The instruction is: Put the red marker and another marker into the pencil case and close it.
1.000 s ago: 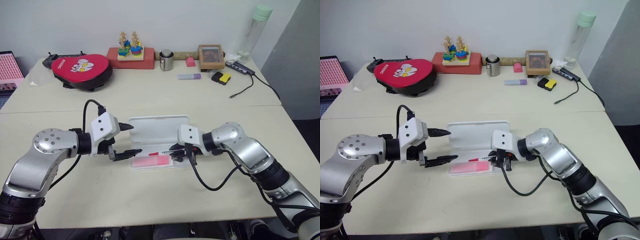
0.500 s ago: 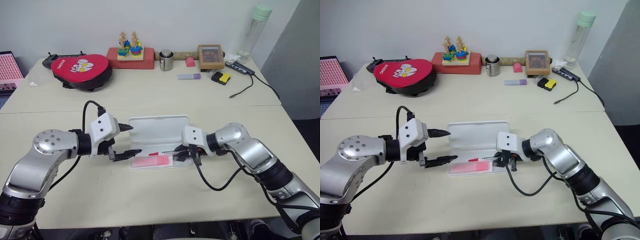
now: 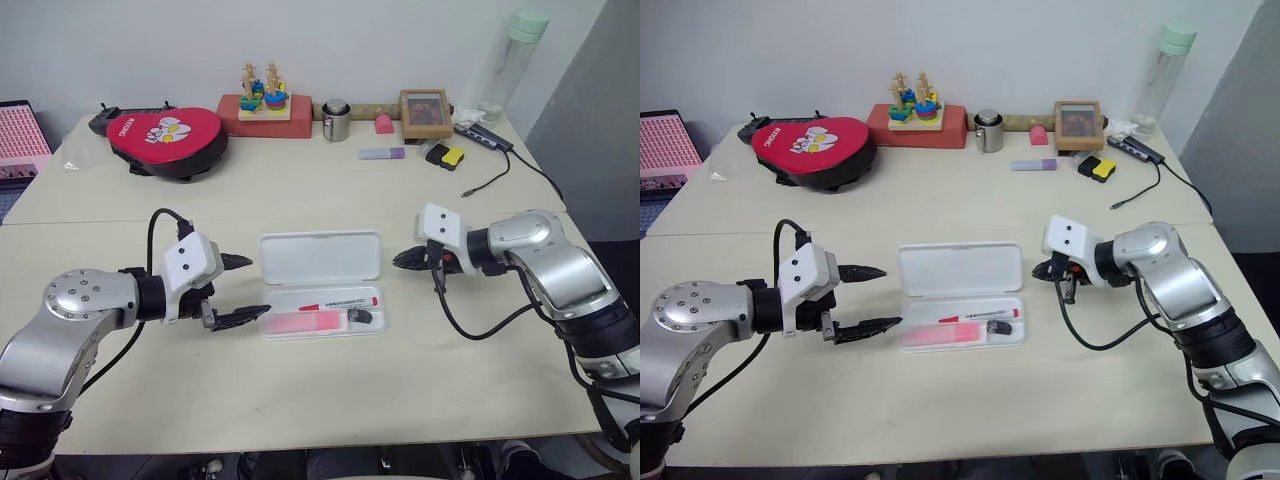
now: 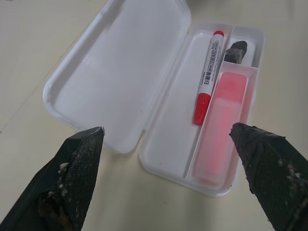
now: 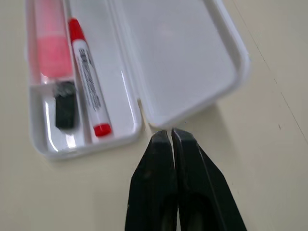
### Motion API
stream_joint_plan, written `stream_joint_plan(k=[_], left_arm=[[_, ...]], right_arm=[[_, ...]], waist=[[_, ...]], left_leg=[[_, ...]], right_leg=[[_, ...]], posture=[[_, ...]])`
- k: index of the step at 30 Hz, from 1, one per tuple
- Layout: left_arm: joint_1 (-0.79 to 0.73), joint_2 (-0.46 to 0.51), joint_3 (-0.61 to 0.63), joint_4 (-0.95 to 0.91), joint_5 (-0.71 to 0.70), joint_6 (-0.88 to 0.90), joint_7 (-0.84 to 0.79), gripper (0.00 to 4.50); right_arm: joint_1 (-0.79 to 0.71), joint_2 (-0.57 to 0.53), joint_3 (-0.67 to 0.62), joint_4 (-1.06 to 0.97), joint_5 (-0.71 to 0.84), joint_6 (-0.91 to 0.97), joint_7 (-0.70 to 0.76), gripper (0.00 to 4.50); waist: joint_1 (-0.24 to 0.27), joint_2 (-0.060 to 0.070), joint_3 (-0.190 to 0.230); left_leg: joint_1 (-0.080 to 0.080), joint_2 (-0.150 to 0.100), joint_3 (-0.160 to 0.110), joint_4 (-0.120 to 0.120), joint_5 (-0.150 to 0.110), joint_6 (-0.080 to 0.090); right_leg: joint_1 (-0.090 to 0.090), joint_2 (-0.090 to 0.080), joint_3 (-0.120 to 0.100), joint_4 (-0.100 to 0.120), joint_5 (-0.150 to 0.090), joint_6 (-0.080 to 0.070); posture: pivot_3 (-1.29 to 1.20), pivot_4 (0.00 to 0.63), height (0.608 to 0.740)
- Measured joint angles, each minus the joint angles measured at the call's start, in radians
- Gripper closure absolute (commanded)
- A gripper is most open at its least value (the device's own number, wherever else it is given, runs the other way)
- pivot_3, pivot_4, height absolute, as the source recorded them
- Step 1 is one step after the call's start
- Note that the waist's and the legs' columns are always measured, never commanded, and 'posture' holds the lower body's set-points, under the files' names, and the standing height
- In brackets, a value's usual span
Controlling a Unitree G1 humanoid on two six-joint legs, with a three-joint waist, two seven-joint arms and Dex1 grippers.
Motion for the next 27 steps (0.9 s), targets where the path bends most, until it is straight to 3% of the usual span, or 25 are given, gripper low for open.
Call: stream_joint_plan(k=[7,15,27], left_arm=[[0.002,0.000,0.010,-0.037,-0.011,0.021,0.018,0.00],[-0.002,-0.001,0.012,-0.038,-0.012,0.034,0.022,0.00],[0.008,-0.001,0.013,-0.048,-0.017,0.037,0.040,0.00]], right_arm=[[-0.050,0.037,0.000,0.120,-0.045,-0.075,-0.025,4.47],[-0.138,0.210,0.011,0.289,-0.093,-0.176,-0.110,4.47],[-0.162,0.222,0.011,0.320,-0.103,-0.226,-0.051,4.47]], waist=[[-0.008,0.000,0.000],[-0.021,0.000,0.000],[-0.022,0.000,0.000]], left_leg=[[0.000,0.000,0.000,0.000,0.000,0.000],[0.000,0.000,0.000,0.000,0.000,0.000],[0.000,0.000,-0.001,0.000,0.000,0.000]], right_leg=[[0.000,0.000,0.000,0.000,0.001,-0.001],[-0.001,0.000,0.000,0.001,0.002,-0.004],[-0.001,0.000,0.000,0.001,0.003,-0.004]], posture=[[0.00,0.150,0.740],[0.00,0.150,0.740],[0.00,0.150,0.740]])
